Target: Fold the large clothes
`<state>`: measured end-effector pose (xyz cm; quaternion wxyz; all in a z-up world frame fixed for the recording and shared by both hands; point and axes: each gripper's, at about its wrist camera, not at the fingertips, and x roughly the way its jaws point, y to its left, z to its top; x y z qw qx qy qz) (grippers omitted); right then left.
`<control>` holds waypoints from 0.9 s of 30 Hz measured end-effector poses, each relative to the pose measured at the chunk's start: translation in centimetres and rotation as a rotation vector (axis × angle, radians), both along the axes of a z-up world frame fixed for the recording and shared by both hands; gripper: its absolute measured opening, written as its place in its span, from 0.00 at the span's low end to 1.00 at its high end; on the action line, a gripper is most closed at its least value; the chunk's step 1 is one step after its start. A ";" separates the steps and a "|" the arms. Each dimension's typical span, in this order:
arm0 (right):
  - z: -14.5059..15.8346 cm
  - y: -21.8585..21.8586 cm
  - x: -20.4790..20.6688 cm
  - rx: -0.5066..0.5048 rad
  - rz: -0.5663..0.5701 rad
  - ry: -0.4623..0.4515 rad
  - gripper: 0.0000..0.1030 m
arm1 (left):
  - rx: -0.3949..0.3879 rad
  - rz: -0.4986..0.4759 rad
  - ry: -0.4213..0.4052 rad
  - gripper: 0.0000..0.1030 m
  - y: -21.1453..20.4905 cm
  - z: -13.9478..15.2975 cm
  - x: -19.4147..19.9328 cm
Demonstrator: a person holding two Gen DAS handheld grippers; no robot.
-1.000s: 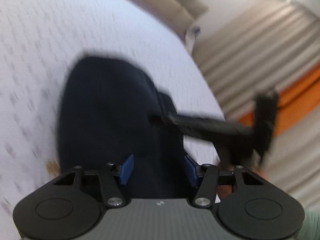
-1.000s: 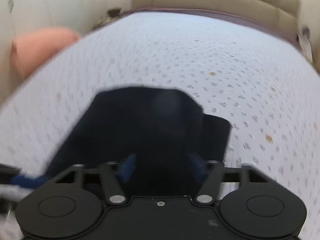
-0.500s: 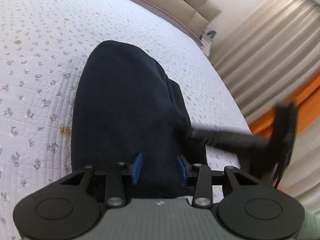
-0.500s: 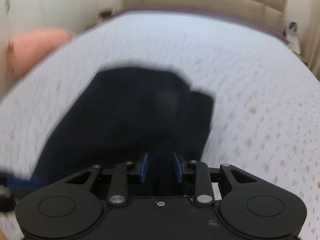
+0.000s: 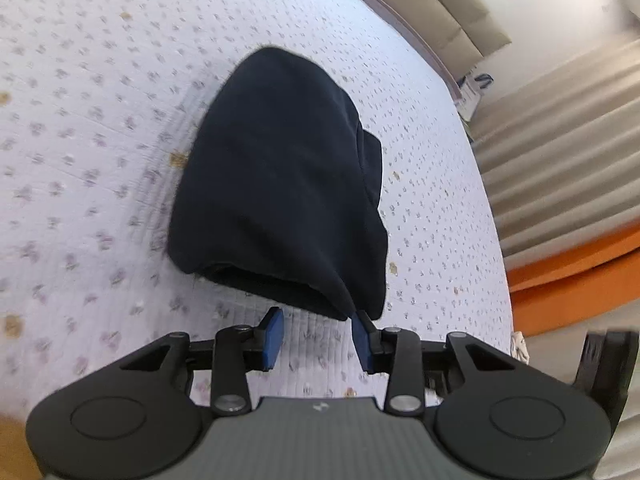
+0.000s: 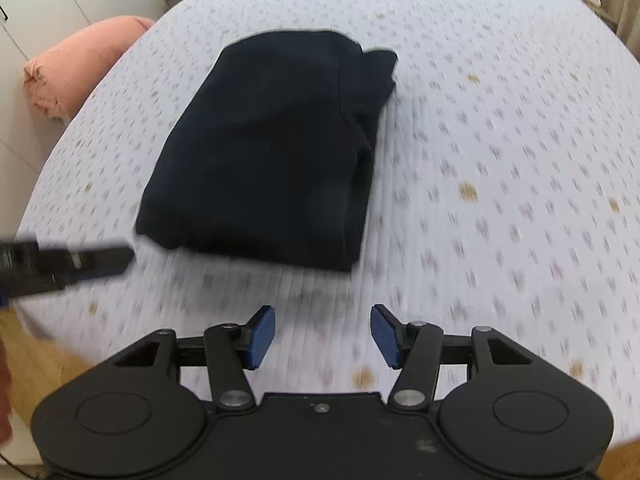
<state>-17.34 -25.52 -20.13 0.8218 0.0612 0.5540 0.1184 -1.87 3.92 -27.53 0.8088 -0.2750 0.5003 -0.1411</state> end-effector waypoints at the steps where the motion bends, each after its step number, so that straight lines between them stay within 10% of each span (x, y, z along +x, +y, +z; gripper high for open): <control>1: 0.5 -0.3 -0.9 -0.001 0.000 0.024 0.65 | 0.014 0.005 -0.005 0.39 0.1 1.0 -0.5; 8: 6.4 -0.2 -4.1 -0.036 0.002 0.076 0.72 | 0.180 -0.013 -0.215 0.52 -1.7 11.9 -4.8; 19: 23.0 0.6 -6.6 -0.070 0.020 -0.263 0.80 | 0.347 0.054 -0.425 0.60 -5.4 26.5 -7.6; 27: 29.7 1.7 -7.5 -0.030 -0.021 -0.424 0.83 | 0.416 0.127 -0.458 0.86 -6.6 31.7 -8.3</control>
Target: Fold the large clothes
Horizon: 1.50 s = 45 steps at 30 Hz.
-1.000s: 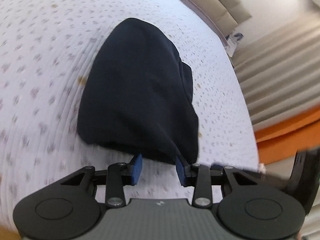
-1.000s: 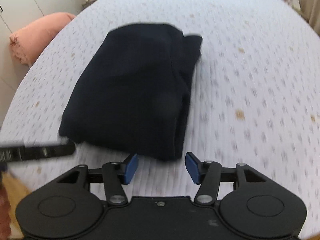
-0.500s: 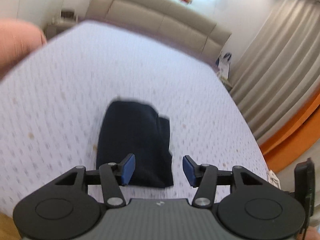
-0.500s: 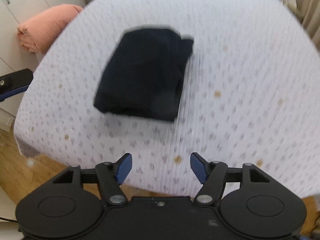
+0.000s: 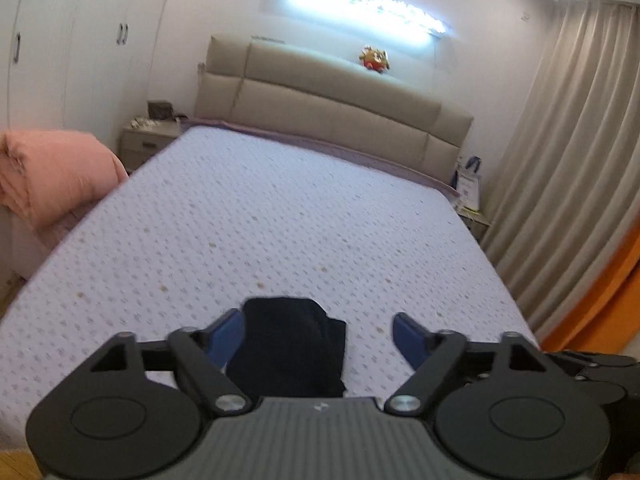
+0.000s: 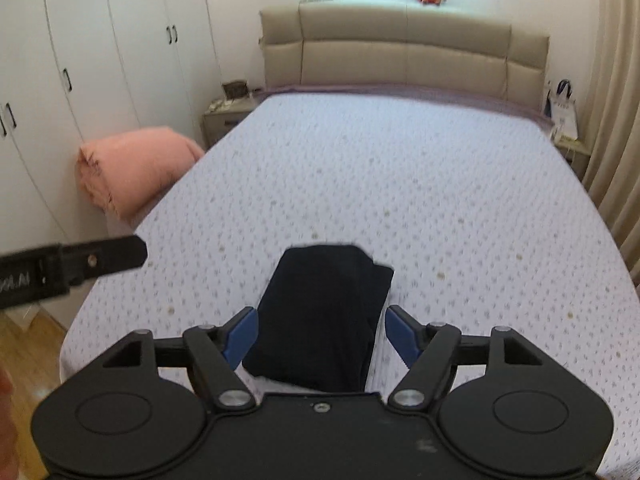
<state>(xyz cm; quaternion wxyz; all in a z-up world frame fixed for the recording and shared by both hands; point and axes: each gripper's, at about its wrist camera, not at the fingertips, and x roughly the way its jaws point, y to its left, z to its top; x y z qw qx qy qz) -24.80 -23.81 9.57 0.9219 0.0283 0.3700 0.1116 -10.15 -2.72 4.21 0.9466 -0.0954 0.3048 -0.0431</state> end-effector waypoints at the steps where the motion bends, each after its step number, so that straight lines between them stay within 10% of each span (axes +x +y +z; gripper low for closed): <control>1: 0.2 0.3 0.1 -0.009 -0.004 -0.008 0.83 | 0.022 0.009 -0.002 0.87 0.0 0.2 0.1; 21: -5.1 3.2 8.2 -0.067 -0.118 0.166 0.84 | 0.299 -0.015 0.207 0.89 0.3 -5.0 10.4; 45: -7.5 4.3 12.5 -0.061 -0.187 0.268 0.84 | 0.315 -0.087 0.320 0.89 1.3 -8.5 15.7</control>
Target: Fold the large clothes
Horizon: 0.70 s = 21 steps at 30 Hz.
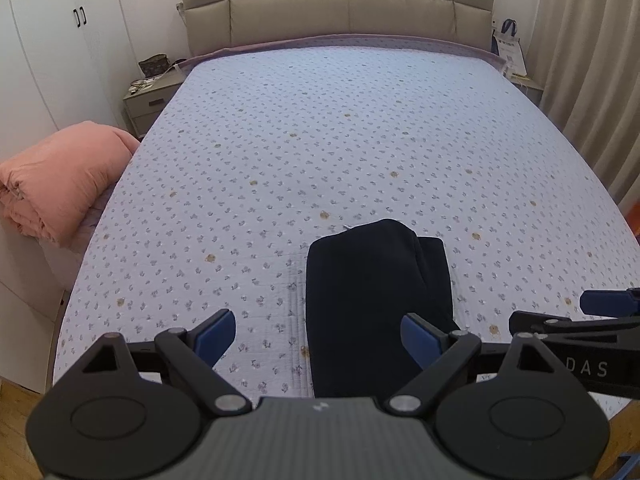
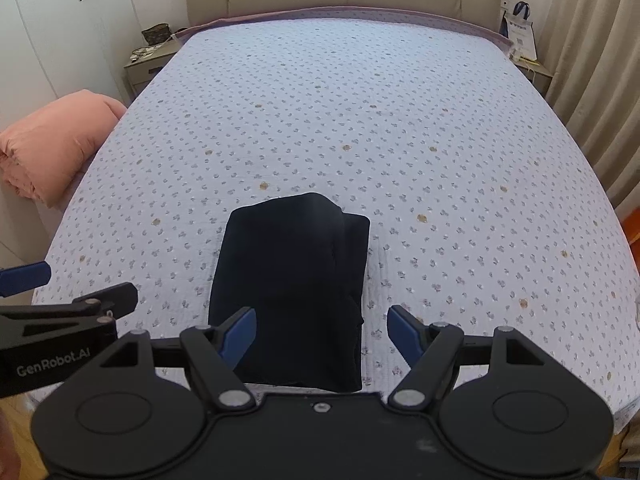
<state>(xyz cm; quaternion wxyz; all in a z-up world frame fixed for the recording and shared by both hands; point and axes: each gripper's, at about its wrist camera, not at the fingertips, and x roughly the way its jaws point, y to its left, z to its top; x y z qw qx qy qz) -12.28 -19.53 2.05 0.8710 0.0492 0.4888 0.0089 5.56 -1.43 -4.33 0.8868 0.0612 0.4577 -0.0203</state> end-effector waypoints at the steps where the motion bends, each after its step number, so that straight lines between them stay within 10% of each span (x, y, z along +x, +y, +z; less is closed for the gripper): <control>1: 0.0 0.0 0.0 0.000 -0.004 0.002 0.84 | 0.003 -0.003 -0.001 0.89 -0.1 0.0 0.0; 21: -0.4 0.5 0.1 0.012 -0.004 0.020 0.84 | 0.003 0.003 0.016 0.89 0.6 -0.6 0.3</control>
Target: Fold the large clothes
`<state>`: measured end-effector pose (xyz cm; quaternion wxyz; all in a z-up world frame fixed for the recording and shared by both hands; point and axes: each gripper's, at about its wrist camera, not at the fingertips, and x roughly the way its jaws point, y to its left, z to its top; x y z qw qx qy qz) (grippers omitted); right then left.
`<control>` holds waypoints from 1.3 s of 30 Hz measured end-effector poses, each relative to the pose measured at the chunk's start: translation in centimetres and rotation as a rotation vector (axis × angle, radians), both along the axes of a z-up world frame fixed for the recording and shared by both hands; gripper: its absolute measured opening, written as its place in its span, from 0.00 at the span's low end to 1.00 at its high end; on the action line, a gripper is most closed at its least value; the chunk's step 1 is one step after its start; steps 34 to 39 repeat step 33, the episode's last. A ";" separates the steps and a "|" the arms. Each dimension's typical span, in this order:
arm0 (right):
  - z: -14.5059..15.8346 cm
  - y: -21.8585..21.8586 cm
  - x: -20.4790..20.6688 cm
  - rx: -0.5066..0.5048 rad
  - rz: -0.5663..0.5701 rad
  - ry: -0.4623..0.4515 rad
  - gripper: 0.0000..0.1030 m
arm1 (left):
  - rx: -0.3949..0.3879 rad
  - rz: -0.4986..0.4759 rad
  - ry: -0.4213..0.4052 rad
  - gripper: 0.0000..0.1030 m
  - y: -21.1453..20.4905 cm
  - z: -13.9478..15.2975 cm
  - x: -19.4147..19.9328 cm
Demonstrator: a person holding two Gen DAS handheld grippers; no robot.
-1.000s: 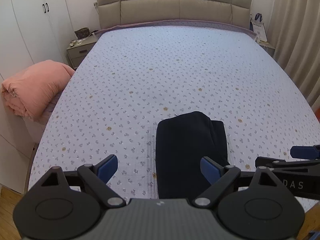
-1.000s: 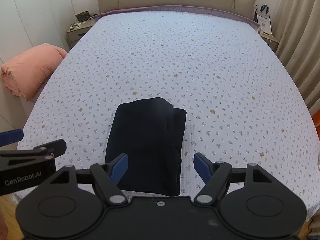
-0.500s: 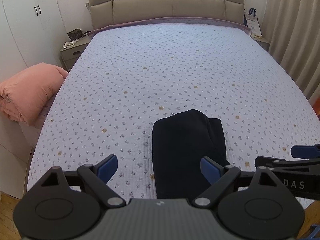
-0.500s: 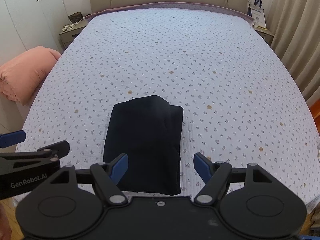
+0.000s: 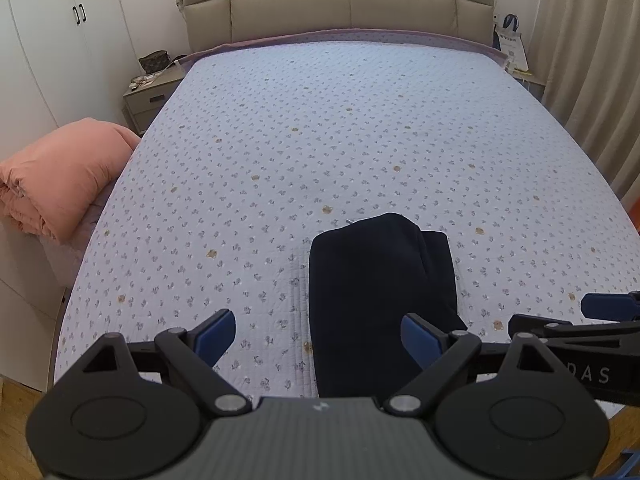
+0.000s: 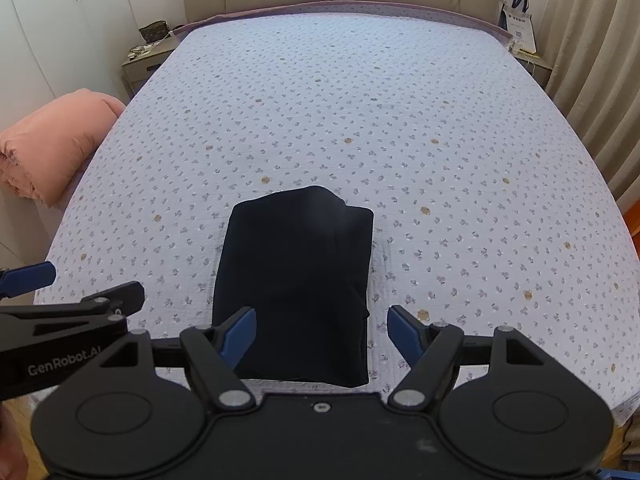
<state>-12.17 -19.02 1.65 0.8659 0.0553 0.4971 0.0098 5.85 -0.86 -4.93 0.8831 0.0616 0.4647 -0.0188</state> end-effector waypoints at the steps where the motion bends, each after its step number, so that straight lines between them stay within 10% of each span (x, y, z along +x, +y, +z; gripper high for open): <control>1: 0.0 0.0 0.0 0.000 0.001 0.001 0.84 | -0.001 0.000 0.002 0.89 0.0 0.0 0.0; 39: -0.8 0.3 0.2 0.020 0.004 0.027 0.84 | -0.036 0.002 -0.036 0.94 1.5 -0.6 0.5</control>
